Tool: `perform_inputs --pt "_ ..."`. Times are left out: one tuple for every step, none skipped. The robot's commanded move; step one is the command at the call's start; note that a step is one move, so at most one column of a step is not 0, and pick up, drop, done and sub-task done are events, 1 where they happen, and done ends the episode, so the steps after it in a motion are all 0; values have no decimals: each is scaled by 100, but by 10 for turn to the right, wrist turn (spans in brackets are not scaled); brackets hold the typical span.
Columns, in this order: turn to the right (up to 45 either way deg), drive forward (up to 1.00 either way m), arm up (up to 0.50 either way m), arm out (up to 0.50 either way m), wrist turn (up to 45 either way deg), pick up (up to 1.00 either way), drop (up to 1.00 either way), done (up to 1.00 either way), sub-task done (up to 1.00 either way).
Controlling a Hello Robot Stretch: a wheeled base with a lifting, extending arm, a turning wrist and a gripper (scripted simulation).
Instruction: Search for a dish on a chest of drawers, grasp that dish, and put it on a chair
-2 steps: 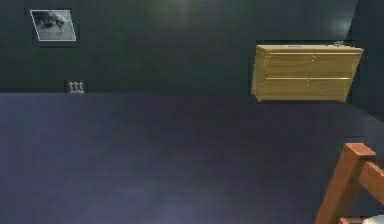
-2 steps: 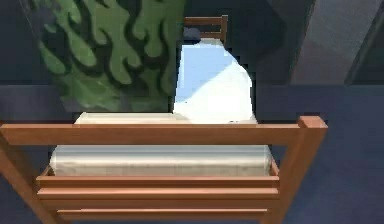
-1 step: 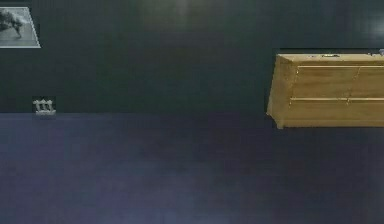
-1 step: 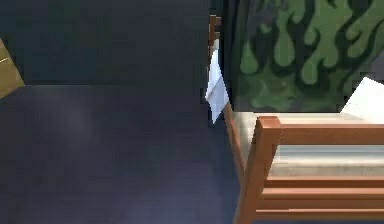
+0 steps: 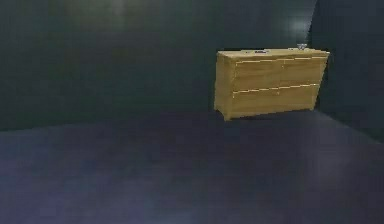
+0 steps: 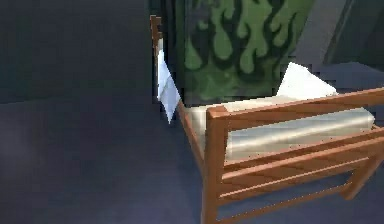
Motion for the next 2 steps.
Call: perform_inputs --pt "0 100 0 0 0 0 0 0 0" --pt "0 100 0 0 0 0 0 0 0"
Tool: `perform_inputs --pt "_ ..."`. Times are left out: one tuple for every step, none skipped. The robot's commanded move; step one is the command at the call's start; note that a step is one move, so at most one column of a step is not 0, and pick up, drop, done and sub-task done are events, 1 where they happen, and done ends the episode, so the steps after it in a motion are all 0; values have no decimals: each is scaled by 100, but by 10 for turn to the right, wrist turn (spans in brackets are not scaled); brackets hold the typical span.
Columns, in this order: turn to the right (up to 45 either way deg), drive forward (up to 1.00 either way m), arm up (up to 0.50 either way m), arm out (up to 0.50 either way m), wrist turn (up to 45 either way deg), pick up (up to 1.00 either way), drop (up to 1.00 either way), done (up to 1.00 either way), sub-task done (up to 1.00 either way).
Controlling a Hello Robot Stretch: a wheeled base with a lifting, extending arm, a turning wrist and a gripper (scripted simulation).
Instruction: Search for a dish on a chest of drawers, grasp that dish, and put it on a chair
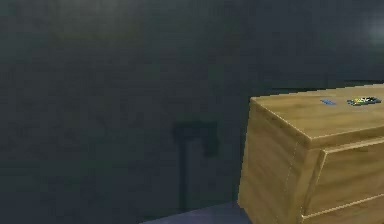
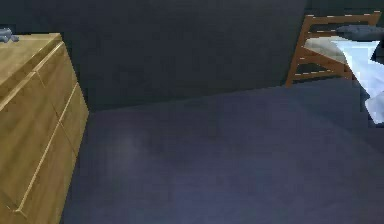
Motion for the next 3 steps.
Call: perform_inputs --pt "0 30 0 0 0 0 0 0 0" --pt "450 0 0 0 0 0 0 0 0" --pt "450 0 0 0 0 0 0 0 0"
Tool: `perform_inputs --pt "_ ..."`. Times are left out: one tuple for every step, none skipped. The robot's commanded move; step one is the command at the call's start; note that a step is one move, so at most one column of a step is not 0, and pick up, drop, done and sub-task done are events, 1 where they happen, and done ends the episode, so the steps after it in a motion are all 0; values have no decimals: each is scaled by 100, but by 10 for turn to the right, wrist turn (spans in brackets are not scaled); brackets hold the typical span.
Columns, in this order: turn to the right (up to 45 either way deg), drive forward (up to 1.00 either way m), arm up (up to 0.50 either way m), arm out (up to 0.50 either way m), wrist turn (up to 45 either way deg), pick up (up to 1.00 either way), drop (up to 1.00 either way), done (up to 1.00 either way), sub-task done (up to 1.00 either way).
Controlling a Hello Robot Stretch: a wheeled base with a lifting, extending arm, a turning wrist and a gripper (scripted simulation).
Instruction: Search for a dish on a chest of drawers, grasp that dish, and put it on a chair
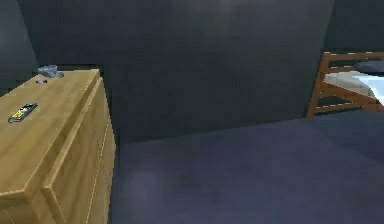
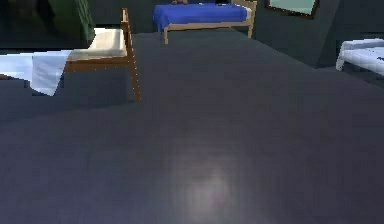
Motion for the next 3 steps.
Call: perform_inputs --pt "90 0 0 0 0 0 0 0 0" --pt "0 45 0 0 0 0 0 0 0" --pt "-240 0 0 0 0 0 0 0 0"
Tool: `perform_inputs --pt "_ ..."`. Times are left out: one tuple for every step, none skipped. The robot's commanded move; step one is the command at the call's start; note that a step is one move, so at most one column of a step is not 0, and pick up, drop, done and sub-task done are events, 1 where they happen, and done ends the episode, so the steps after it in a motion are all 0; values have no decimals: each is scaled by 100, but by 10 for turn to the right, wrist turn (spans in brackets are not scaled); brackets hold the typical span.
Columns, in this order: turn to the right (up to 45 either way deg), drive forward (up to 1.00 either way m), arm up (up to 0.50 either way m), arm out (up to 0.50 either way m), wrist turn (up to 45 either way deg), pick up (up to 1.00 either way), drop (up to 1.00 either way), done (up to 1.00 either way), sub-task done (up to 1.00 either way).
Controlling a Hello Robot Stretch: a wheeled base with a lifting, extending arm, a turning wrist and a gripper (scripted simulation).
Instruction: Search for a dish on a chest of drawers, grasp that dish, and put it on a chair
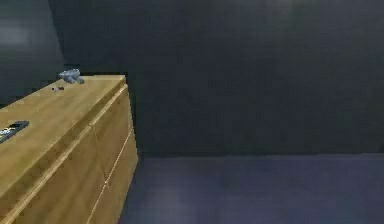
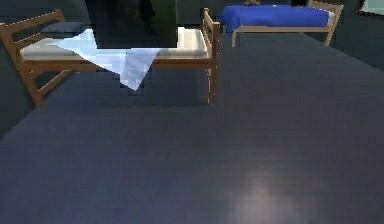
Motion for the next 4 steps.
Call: perform_inputs --pt "0 100 0 0 0 0 0 0 0" --pt "-60 0 0 0 0 0 0 0 0" --pt "0 20 0 0 0 0 0 0 0" --pt "-450 0 0 0 0 0 0 0 0"
